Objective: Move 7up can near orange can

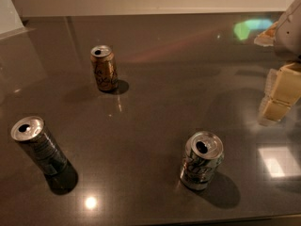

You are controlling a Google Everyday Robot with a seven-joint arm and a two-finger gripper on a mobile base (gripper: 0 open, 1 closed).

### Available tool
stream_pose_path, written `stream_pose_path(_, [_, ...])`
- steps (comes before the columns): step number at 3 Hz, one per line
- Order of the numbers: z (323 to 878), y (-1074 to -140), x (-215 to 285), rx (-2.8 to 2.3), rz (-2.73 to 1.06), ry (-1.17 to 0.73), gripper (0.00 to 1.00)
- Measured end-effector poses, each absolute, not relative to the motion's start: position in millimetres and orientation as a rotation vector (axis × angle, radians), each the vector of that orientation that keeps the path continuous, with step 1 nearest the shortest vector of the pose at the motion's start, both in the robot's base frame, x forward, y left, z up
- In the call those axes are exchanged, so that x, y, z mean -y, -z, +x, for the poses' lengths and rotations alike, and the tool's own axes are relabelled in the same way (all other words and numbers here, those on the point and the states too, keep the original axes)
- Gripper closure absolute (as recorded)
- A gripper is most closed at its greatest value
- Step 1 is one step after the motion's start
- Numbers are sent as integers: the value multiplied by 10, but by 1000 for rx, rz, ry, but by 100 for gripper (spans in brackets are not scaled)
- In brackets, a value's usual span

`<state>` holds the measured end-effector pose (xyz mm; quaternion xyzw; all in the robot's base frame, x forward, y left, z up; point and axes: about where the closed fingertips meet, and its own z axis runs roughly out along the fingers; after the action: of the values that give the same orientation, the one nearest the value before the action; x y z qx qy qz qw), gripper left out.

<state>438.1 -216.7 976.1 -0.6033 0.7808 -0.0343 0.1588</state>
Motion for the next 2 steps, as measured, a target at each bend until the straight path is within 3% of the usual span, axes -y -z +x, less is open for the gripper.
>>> stream_pose_path(2, [4321,-9764,2169,-2218,-1739,64,0])
